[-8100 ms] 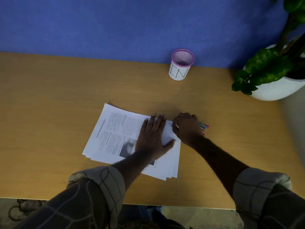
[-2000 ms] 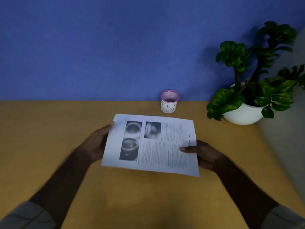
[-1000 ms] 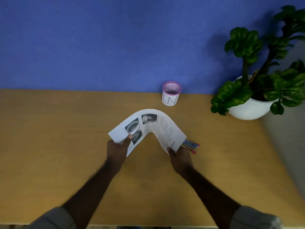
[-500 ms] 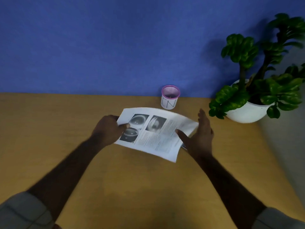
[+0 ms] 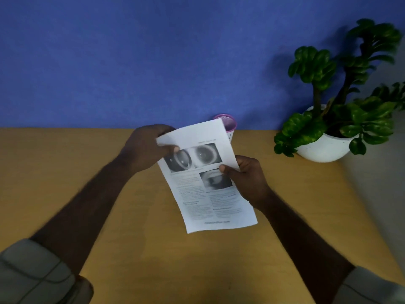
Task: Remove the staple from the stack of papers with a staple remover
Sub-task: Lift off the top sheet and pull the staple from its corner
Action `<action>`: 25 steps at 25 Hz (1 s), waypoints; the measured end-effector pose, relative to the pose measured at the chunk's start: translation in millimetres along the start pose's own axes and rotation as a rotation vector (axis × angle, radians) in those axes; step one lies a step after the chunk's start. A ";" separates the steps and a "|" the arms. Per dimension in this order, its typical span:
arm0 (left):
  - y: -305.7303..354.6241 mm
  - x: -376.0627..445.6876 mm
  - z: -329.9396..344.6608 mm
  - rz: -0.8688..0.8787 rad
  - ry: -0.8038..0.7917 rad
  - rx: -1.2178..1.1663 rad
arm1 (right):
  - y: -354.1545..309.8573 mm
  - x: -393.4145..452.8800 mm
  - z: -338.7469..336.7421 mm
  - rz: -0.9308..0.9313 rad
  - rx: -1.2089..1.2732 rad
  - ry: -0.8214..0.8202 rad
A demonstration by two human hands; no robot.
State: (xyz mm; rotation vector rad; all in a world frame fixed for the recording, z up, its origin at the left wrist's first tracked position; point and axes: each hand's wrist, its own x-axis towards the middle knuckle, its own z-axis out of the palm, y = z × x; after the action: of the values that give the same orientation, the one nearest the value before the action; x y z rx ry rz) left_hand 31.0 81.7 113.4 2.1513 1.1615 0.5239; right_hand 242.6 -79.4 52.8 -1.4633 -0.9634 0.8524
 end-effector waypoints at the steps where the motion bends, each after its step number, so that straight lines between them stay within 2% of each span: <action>1: -4.4 -3.9 3.8 -0.057 0.075 -0.111 | 3.7 -1.3 -1.8 0.029 0.057 0.023; 2: -6.7 -7.9 9.4 -0.131 0.099 -0.252 | 7.7 -2.6 -3.6 0.057 0.111 0.048; 4: -8.6 -16.2 22.2 -0.263 0.019 -0.504 | 18.0 -6.0 -5.5 0.100 0.238 0.078; 6: -8.2 -22.0 33.5 -0.324 -0.087 -0.662 | 26.7 -10.5 -2.5 0.141 0.349 0.081; 7: -7.3 -23.4 38.1 -0.338 -0.088 -0.701 | 30.6 -13.0 1.0 0.160 0.391 0.079; 12: -2.6 -18.1 62.8 -0.413 0.166 -0.571 | 48.7 -22.5 24.3 0.220 0.462 0.091; 16: -8.7 -18.8 76.2 -0.317 0.275 -0.389 | 60.0 -33.2 35.2 0.247 0.475 -0.001; 19: -19.3 -16.4 74.3 -0.272 0.245 -0.311 | 61.7 -30.6 27.5 0.237 0.355 -0.066; 23: -29.4 -13.3 64.7 -0.229 0.141 -0.225 | 68.9 -6.0 -12.3 0.293 0.103 0.223; 24: -30.8 -13.0 63.3 -0.205 0.099 -0.205 | 72.6 -0.2 -23.5 0.306 -0.043 0.256; 25: -31.6 -13.0 62.5 -0.180 0.057 -0.188 | 77.9 4.0 -33.3 0.317 -0.293 0.224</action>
State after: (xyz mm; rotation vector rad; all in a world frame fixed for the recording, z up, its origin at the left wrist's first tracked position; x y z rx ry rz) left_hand 42.9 62.5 45.9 1.8629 1.2701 0.5920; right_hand 282.4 -91.7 -21.0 -1.9556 -0.7181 0.7717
